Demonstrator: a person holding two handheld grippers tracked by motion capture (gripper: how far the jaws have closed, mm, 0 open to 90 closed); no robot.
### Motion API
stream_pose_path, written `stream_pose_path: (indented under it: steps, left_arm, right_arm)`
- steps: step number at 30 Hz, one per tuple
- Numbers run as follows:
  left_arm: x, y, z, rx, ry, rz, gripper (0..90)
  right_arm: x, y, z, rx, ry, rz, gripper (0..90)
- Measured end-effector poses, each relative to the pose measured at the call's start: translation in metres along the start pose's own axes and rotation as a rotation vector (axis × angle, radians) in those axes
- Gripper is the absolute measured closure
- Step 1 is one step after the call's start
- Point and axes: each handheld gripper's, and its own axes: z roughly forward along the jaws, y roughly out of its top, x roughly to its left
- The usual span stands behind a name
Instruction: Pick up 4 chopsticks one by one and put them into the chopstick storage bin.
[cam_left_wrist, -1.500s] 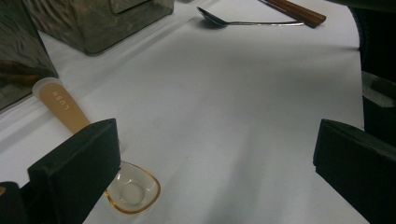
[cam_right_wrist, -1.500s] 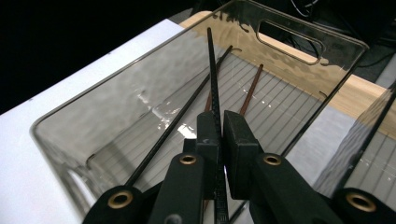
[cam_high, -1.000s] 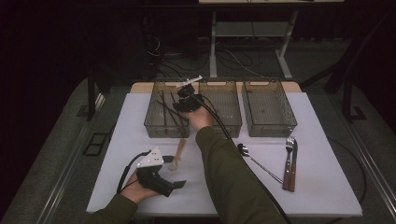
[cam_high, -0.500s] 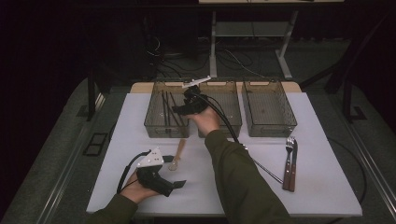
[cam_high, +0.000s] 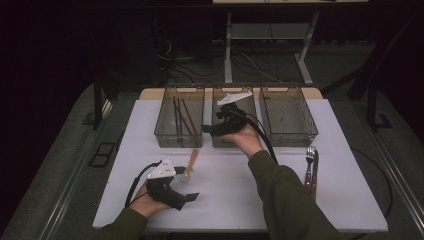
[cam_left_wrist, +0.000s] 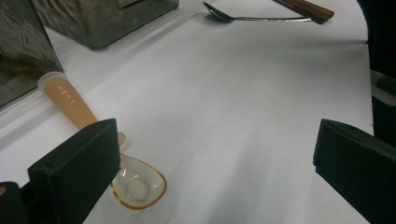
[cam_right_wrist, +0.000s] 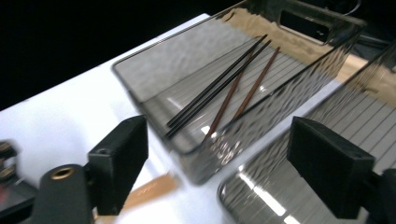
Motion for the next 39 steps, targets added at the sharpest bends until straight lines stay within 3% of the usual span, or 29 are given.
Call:
stream_pose_path:
  steps: [3,6,16,28,39]
  left_arm:
    - [0.000,0.000,0.001,0.007,0.004,-0.004,0.0]
    - [0.001,-0.001,0.000,0.012,0.007,0.000,0.0]
    - [0.002,-0.002,0.000,0.017,0.014,0.001,0.0]
    - [0.001,-0.002,0.001,0.026,0.022,0.002,0.0]
    - [0.001,-0.002,0.001,0.027,0.024,0.002,0.0]
  right_arm:
    - [0.000,-0.011,-0.010,0.011,0.028,0.005,17.9]
    - [0.000,-0.021,-0.022,0.009,0.005,-0.024,17.7]
    - [-0.009,-0.060,-0.065,-0.038,0.008,-0.029,17.7]
    - [-0.018,-0.114,-0.111,-0.085,-0.038,0.034,15.6]
    - [-0.026,-0.157,-0.145,-0.092,-0.085,0.053,15.6]
